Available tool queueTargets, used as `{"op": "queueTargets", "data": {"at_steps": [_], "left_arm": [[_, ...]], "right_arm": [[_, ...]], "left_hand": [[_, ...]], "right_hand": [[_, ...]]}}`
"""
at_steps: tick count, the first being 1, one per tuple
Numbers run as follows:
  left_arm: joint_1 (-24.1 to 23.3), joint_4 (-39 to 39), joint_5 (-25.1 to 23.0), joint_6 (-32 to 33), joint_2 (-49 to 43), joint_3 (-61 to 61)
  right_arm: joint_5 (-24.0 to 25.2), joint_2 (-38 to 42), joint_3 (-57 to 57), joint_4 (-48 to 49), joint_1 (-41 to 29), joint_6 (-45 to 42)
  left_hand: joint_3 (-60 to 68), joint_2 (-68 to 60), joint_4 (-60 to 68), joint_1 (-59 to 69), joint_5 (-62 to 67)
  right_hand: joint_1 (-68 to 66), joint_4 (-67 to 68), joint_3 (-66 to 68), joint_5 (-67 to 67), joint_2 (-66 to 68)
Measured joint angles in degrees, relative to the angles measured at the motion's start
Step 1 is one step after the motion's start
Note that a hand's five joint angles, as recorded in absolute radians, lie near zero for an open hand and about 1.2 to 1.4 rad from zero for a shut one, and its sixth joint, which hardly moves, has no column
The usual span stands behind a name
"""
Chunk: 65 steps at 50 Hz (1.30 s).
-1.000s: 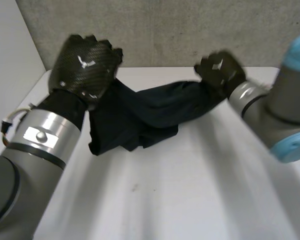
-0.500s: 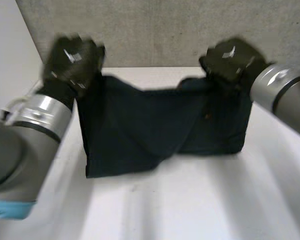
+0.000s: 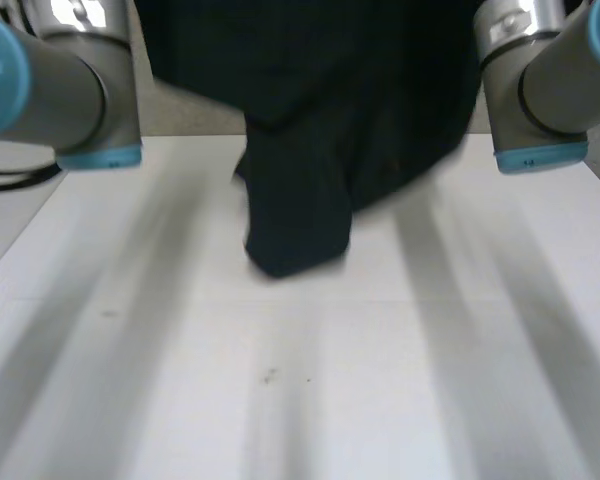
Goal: Fold the shorts.
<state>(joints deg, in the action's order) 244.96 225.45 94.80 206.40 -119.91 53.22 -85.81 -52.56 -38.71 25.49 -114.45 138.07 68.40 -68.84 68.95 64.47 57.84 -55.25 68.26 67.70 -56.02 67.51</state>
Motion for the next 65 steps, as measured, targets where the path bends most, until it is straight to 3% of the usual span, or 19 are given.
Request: {"op": "queueTargets", "data": {"at_steps": [2, 6, 20, 32, 39, 49, 65], "left_arm": [[0.04, 6.58, 0.31, -0.61, 4.26, 2.62], [-0.04, 8.96, 0.28, -1.23, 7.49, 8.36], [-0.12, 4.98, -0.02, -4.07, 8.34, 36.70], [-2.23, -14.47, -0.08, -3.08, 10.53, 54.30], [-4.81, -28.15, -0.06, -3.43, 19.35, 58.99], [-7.14, -33.65, 0.20, -0.55, 28.51, 66.23], [-8.79, -37.48, 0.20, 2.60, 30.38, 73.29]], "right_arm": [[-0.61, -3.09, -3.32, 6.27, -0.32, 0.16], [-1.04, -4.92, -6.15, 7.45, -0.89, 0.32], [-0.95, -6.65, -27.17, -10.42, -3.08, 0.76], [0.10, -3.63, -47.76, -14.58, -3.56, -0.09], [1.09, -12.83, -57.01, -20.79, -3.31, -0.77], [4.42, -22.70, -66.06, -29.65, -2.39, -1.42], [5.73, -24.30, -71.16, -42.63, 2.45, -6.71]], "left_hand": [[0.00, 0.00, 0.00, 0.00, 0.00], [0.00, 0.00, 0.00, 0.00, 0.00], [0.01, 0.00, 0.00, 0.01, 0.00], [0.02, 0.00, 0.00, 0.03, 0.00], [0.02, 0.00, 0.00, 0.03, 0.00], [0.02, 0.00, 0.00, 0.03, 0.00], [0.02, 0.00, 0.00, 0.03, 0.00]], "right_hand": [[0.00, 0.00, 0.01, -0.10, 0.00], [0.00, 0.00, 0.01, -0.12, 0.00], [-0.61, 0.00, 0.00, -0.51, 0.11], [-1.36, 0.00, 0.00, -0.54, 0.31], [-1.36, 0.00, 0.06, -0.54, 0.31], [-1.36, 0.01, 0.06, -0.61, 0.31], [-1.36, 0.01, 0.06, -0.61, 0.32]]}}
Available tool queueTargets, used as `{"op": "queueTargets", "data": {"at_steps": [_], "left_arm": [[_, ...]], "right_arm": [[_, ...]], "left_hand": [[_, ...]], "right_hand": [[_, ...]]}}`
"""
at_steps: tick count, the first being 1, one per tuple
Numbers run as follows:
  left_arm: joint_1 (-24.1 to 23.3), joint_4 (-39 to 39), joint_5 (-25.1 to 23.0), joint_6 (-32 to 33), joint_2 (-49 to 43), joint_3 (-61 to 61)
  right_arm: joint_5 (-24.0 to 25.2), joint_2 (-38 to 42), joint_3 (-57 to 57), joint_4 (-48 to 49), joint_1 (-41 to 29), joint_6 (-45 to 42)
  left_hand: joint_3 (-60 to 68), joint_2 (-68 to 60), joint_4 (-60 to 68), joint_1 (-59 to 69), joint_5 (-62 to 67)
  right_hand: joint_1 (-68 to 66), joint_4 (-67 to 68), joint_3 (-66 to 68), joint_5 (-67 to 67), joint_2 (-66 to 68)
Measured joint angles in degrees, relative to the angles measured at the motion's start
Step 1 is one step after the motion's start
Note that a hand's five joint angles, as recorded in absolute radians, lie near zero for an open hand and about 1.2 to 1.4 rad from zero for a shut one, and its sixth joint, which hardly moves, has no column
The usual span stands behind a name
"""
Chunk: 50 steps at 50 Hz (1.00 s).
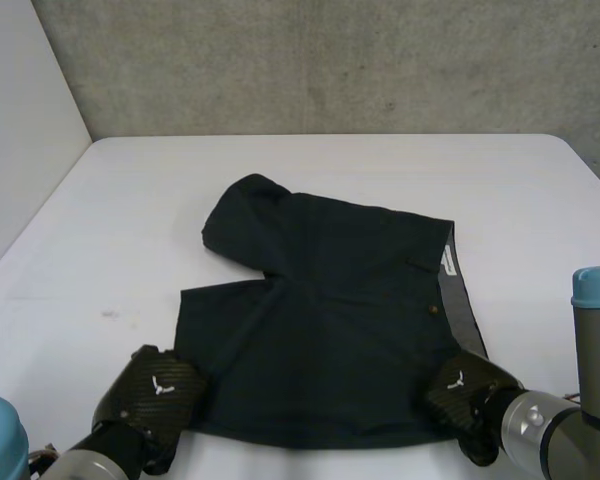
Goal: Fold the shorts.
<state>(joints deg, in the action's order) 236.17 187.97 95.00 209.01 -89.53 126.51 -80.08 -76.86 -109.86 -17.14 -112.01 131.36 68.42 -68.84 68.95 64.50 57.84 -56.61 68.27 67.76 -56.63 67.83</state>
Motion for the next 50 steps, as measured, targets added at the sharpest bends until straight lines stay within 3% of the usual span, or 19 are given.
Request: {"op": "queueTargets", "data": {"at_steps": [5, 6, 7, 8, 9, 12, 21, 24, 29, 42, 50], "left_arm": [[-1.78, -1.86, -0.21, 0.99, -0.09, -0.41], [-2.03, -2.17, -0.26, 1.19, -0.09, -0.86], [-2.14, -2.31, -0.28, 1.29, -0.09, -1.25], [-2.22, -2.43, -0.31, 1.40, -0.07, -1.99], [-2.20, -2.48, -0.34, 1.46, -0.06, -2.71], [-1.48, -1.98, -0.47, 1.47, -0.05, -6.32], [6.74, 8.01, -4.72, 0.75, -3.12, -16.80], [10.24, 14.49, -10.07, 0.04, -9.31, -21.90], [12.18, 19.47, -15.70, -1.13, -20.38, -30.11], [13.48, 15.33, -17.22, -1.97, -43.96, -50.47], [13.10, 11.10, -17.40, -1.96, -49.30, -56.57]], "right_arm": [[0.10, -0.84, -1.15, -3.06, 0.63, -1.74], [0.21, -1.11, -1.30, -3.48, 0.96, -2.14], [0.30, -1.27, -1.36, -3.65, 1.16, -2.35], [0.47, -1.47, -1.40, -3.80, 1.43, -2.58], [0.68, -1.66, -1.41, -3.86, 1.69, -2.77], [1.56, -2.16, -1.31, -3.67, 2.48, -3.17], [3.65, -2.43, -1.07, -1.90, 3.22, -3.07], [4.13, -2.43, -1.05, -0.69, 3.24, -2.94], [4.39, -2.43, -1.04, 1.68, 3.20, -2.68], [4.32, -1.88, -1.04, 4.80, 3.11, -2.50], [4.25, -1.28, -1.03, 6.42, 3.11, -2.51]], "left_hand": [[-3.22, 4.27, -3.36, -3.32, -2.97], [-13.55, 13.77, -12.67, -13.37, -12.13], [-13.55, 13.77, -12.67, -13.37, -12.13], [-29.93, 30.47, -30.67, -31.04, -29.92], [-36.37, 37.00, -37.24, -37.24, -36.38], [-42.10, 42.72, -43.33, -38.98, -42.34], [-42.81, 43.54, -44.31, -38.98, -43.62], [-42.79, 43.52, -44.26, -38.96, -43.43], [-42.65, 42.58, -42.56, -38.75, -41.26], [-34.57, 35.02, -34.89, -30.42, -33.83], [-34.54, 34.98, -34.81, -30.42, -33.87]], "right_hand": [[0.00, 0.00, 0.00, 0.00, 0.42], [0.00, 0.00, 0.00, 0.00, 0.43], [0.00, 0.00, 0.00, 0.00, 0.43], [0.00, 0.00, 0.00, 0.00, 0.43], [0.00, 0.00, 0.00, 0.00, 0.42], [0.00, 0.00, 0.00, 0.00, 0.43], [0.00, 0.00, 0.00, 0.00, 0.43], [0.00, 0.00, 0.00, 0.00, 0.43], [0.00, 0.00, 0.00, 0.00, 0.43], [0.00, 0.00, 0.00, 0.00, 0.42], [0.00, 0.00, 0.00, 0.00, 0.43]]}}
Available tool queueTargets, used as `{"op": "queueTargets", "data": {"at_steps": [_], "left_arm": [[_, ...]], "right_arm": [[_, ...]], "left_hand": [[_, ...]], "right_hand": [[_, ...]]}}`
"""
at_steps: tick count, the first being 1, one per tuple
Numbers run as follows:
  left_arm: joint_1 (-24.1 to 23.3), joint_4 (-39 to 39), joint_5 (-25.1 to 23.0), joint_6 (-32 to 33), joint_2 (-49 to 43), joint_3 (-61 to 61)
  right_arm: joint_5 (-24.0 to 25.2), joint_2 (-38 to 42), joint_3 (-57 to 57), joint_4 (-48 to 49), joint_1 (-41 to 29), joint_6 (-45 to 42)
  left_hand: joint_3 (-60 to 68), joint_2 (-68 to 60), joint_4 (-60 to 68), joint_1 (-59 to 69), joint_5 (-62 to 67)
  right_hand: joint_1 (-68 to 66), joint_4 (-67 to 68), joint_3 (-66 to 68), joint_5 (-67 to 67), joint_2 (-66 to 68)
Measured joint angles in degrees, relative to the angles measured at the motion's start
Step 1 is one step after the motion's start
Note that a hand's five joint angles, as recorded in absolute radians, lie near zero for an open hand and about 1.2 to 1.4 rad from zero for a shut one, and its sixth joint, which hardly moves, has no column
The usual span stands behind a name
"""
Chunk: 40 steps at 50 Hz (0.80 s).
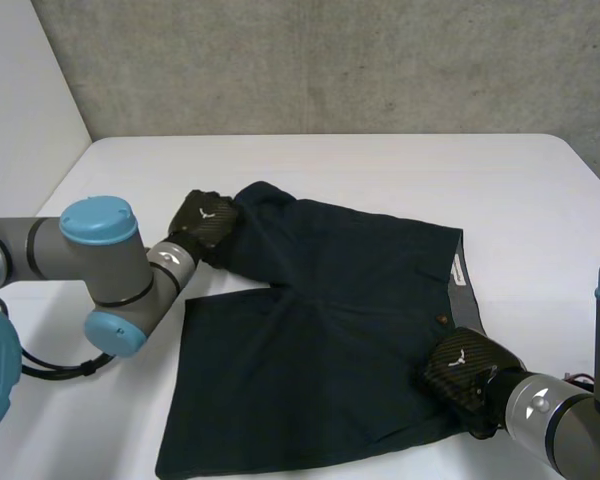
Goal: Fold the shorts.
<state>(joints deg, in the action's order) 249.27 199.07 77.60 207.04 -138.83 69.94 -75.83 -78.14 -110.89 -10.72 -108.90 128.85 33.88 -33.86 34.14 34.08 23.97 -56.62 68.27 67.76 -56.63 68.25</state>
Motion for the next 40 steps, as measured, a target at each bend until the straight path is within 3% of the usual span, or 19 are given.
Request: {"op": "queueTargets", "data": {"at_steps": [4, 5, 6, 8, 17, 23, 32, 40], "left_arm": [[-0.13, -0.54, 0.16, 0.07, -1.04, -1.44], [-0.14, -0.60, 0.26, 0.12, -1.24, -1.70], [-0.17, -0.62, 0.42, 0.22, -1.41, -1.94], [-0.22, -0.60, 0.66, 0.33, -1.44, -1.94], [-2.11, -0.63, 6.20, 3.99, 4.27, 2.69], [-3.69, -0.41, 10.60, 13.21, 7.16, 5.69], [-6.22, 0.69, 16.98, 26.39, 4.23, 4.98], [-7.99, 1.81, 18.42, 27.79, 3.56, 4.57]], "right_arm": [[-0.02, 0.22, 0.03, 0.70, 0.00, -0.01], [-0.02, 0.25, 0.04, 0.89, 0.02, -0.01], [-0.04, 0.28, 0.06, 1.15, 0.03, 0.00], [-0.05, 0.28, 0.07, 1.32, 0.05, 0.02], [-0.10, 0.15, 0.20, 1.91, 0.11, 0.96], [-0.03, 0.03, 0.25, 1.86, 0.00, 2.29], [-0.06, 0.06, 0.24, 1.84, -0.10, 2.70], [-0.07, 0.09, 0.23, 1.87, 0.04, 2.65]], "left_hand": [[2.77, -2.82, 2.71, 2.67, 2.72], [18.74, -20.08, 18.73, 21.26, 18.21], [31.30, -31.63, 31.39, 31.99, 30.49], [33.77, -34.12, 33.87, 31.99, 31.59], [34.32, -34.58, 34.54, 31.99, 31.59], [34.32, -34.59, 34.55, 31.99, 31.58], [34.33, -34.59, 34.56, 31.99, 31.58], [31.28, -31.45, 31.93, 30.01, 30.09]], "right_hand": [[0.00, 0.00, 0.00, 0.00, 0.00], [0.00, 0.00, 0.00, 0.00, 0.00], [0.00, 0.00, 0.00, 0.00, 0.00], [0.00, 0.00, 0.00, 0.00, 0.00], [0.00, 0.00, 0.00, 0.00, 0.00], [0.00, 0.00, 0.00, 0.00, 0.00], [0.00, 0.00, 0.00, 0.00, 0.00], [0.00, 0.00, 0.00, 0.00, 0.00]]}}
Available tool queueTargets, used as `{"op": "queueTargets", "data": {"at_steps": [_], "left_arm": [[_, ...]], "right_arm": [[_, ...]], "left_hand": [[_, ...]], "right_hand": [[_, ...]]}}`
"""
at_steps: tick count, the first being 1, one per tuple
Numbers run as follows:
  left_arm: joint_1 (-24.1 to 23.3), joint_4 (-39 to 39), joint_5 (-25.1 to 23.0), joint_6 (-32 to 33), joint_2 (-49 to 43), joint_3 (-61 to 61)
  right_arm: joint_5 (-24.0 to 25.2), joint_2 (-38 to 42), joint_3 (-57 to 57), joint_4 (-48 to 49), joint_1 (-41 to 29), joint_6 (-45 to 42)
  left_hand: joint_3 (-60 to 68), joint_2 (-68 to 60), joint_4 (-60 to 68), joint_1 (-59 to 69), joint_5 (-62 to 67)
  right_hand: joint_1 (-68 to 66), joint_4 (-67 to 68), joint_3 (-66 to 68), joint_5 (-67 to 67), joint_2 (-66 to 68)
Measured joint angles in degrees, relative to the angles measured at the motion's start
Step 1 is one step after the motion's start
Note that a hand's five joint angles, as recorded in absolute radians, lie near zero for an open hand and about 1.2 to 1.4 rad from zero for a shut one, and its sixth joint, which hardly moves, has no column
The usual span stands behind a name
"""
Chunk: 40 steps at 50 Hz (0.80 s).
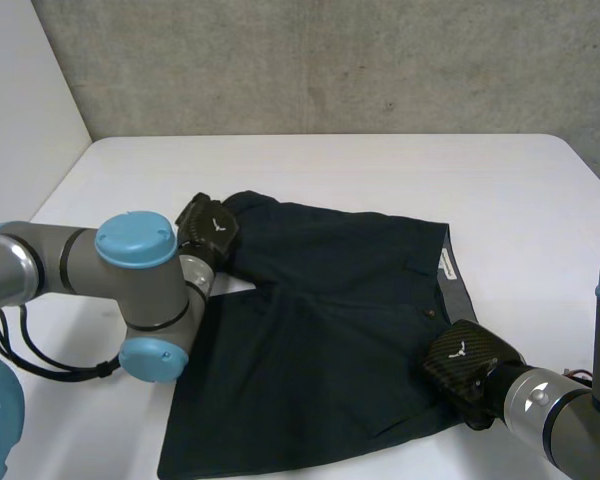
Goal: Fold the shorts.
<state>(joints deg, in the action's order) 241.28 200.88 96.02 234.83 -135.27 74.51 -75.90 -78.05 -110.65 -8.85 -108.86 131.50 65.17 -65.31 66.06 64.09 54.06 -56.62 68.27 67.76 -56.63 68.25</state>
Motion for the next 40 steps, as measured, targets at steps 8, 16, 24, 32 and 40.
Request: {"op": "queueTargets", "data": {"at_steps": [8, 16, 24, 32, 40], "left_arm": [[-0.72, -0.34, -1.28, -5.12, 2.19, 1.60], [-0.53, -1.80, -1.55, -20.20, 13.72, 9.07], [-0.56, -9.15, -1.82, -34.10, 28.14, 17.88], [-1.20, -29.56, -5.46, -46.96, 39.48, 28.85], [-2.54, -34.36, -9.04, -50.04, 43.11, 35.31]], "right_arm": [[0.07, -0.07, 0.05, 0.86, -0.05, 0.84], [0.20, -0.30, 0.41, 2.48, -0.07, 3.60], [0.34, -0.44, 0.86, 3.84, -0.20, 6.97], [0.32, -0.43, 1.05, 7.33, -0.24, 12.67], [0.11, -0.54, 1.02, 9.79, -0.05, 17.08]], "left_hand": [[-44.84, 45.30, -46.37, -44.50, -44.54], [-45.09, 45.49, -46.55, -44.50, -44.83], [-45.09, 45.49, -46.55, -44.50, -44.83], [-45.09, 45.49, -46.55, -44.50, -44.83], [-45.09, 45.49, -46.55, -44.49, -44.83]], "right_hand": [[0.00, 0.00, 0.00, 0.00, 0.00], [-0.27, 0.00, 0.00, 0.00, 0.00], [-0.27, 0.00, 0.00, 0.00, 0.00], [-0.27, 0.00, 0.00, 0.00, 0.00], [-0.27, 0.00, 0.00, 0.00, 0.00]]}}
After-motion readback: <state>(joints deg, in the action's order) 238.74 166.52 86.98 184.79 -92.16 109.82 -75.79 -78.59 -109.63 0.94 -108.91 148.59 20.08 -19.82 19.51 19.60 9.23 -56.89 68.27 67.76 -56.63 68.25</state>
